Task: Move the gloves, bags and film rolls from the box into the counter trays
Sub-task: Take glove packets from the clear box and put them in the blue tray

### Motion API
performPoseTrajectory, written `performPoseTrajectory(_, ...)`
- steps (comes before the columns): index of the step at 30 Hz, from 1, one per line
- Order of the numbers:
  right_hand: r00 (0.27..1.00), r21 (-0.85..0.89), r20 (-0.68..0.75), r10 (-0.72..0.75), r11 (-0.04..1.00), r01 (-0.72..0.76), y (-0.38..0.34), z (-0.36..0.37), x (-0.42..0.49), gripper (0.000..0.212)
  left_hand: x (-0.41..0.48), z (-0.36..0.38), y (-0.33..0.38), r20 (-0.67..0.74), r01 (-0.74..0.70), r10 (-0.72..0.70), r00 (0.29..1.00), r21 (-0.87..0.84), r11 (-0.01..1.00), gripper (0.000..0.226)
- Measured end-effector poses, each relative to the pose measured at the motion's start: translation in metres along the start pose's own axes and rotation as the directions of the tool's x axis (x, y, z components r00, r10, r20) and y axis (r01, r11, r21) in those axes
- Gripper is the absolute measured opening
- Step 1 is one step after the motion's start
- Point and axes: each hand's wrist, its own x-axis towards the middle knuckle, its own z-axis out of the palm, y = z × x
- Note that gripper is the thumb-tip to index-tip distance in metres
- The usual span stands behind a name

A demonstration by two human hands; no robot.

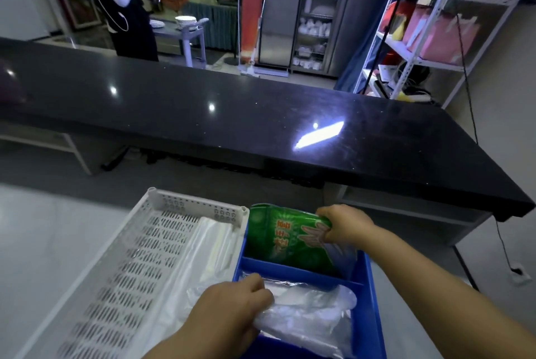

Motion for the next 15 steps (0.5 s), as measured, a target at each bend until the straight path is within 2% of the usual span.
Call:
performPoseTrajectory(3,1.000,-0.063,-0.015,0.025,0.998,-0.026,-0.001,0.001,0.002,0.030,-0.001,-0.003,0.003,-0.031,-0.009,0.010,0.999,0.035,0.999,0.031)
performPoseTrajectory(6,0.981,-0.132,-0.184,0.054,0.988,-0.080,-0.008,-0.005,-0.008,0.043,0.003,0.001,0.002,-0.019,-0.017,0.020,1.000,0.131,0.991,0.036)
performPoseTrajectory(8,0.937,-0.044,-0.347,0.035,0.998,-0.054,-0.017,-0.016,-0.023,0.039,0.009,0.006,-0.002,-0.027,-0.009,0.015,1.000,0.209,0.978,0.036)
performPoseTrajectory(10,0.912,0.182,-0.411,0.006,0.980,0.075,-0.031,-0.026,-0.042,0.032,0.018,0.009,-0.004,-0.040,0.000,0.009,0.999,0.237,0.972,0.037)
performPoseTrajectory(12,0.939,0.361,-0.335,-0.076,0.911,0.202,-0.045,-0.031,-0.065,0.036,0.032,0.008,-0.004,-0.051,0.019,-0.006,0.999,0.256,0.966,0.037)
performPoseTrajectory(13,0.953,0.365,-0.265,-0.147,0.900,0.240,-0.052,-0.032,-0.075,0.049,0.040,0.008,-0.002,-0.069,0.029,-0.012,0.998,0.261,0.965,0.037)
performPoseTrajectory(15,0.961,0.228,-0.133,-0.241,0.937,0.266,-0.058,-0.022,-0.087,0.077,0.055,0.008,0.000,-0.128,0.037,-0.011,0.992,0.208,0.978,0.034)
